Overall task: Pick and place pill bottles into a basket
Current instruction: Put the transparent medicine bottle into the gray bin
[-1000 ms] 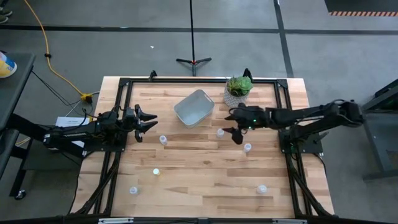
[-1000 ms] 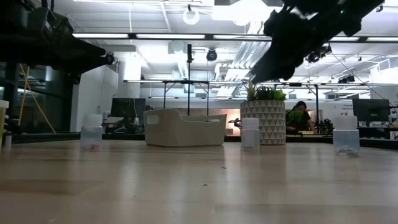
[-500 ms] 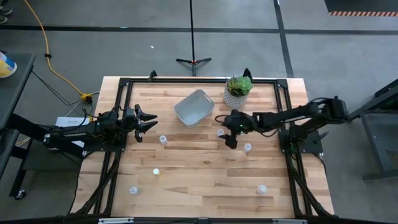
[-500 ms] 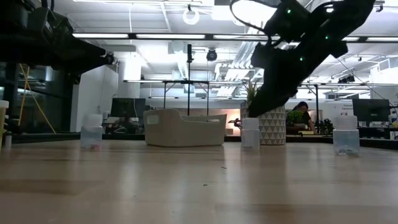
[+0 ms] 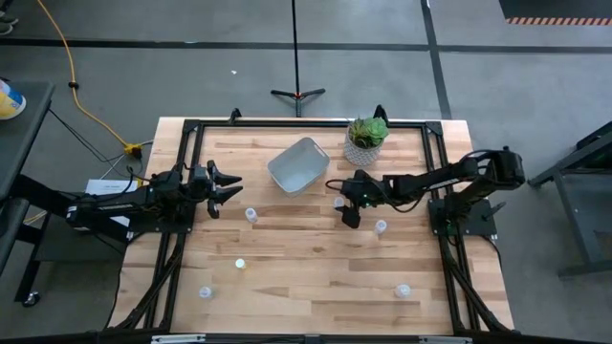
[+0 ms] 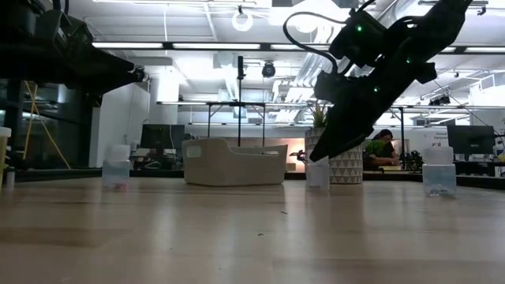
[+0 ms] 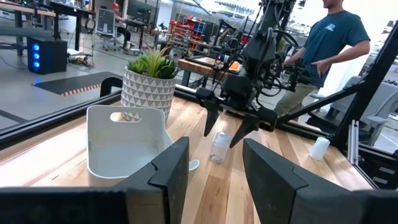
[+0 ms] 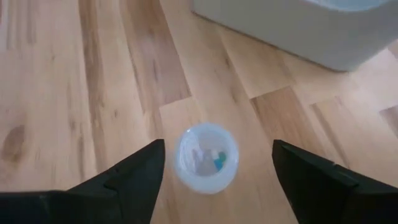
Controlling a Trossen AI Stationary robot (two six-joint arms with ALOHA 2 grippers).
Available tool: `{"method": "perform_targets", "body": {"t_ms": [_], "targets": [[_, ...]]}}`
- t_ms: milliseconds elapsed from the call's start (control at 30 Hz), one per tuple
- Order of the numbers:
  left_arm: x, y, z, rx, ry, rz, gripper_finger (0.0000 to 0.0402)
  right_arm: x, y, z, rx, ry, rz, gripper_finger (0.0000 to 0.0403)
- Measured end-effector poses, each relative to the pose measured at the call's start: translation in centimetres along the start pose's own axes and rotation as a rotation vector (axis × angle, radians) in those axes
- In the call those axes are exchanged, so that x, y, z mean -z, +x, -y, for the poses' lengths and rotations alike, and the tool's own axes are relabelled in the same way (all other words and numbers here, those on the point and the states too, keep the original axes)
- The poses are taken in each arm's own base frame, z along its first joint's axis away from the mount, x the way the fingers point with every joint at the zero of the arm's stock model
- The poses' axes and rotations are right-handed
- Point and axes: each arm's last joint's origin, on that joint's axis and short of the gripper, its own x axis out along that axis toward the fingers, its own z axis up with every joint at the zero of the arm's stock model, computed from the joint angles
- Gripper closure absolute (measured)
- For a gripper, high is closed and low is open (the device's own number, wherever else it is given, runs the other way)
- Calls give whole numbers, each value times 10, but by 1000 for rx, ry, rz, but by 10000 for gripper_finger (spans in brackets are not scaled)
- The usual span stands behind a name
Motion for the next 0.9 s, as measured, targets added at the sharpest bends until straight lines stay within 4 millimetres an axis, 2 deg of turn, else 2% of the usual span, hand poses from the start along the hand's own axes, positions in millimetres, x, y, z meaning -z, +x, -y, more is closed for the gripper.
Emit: {"method": "perform_targets", "body": {"t_ms": [567, 767, 900], "targets": [[0, 0, 0, 0, 0, 0, 218, -3, 0, -2, -53, 29, 30, 265], [0, 0, 0, 0, 0, -1, 218, -33, -5, -1, -68, 114, 325, 278], [0, 0, 0, 0, 0, -1, 218, -67, -13, 4, 54, 106, 508, 263]]}}
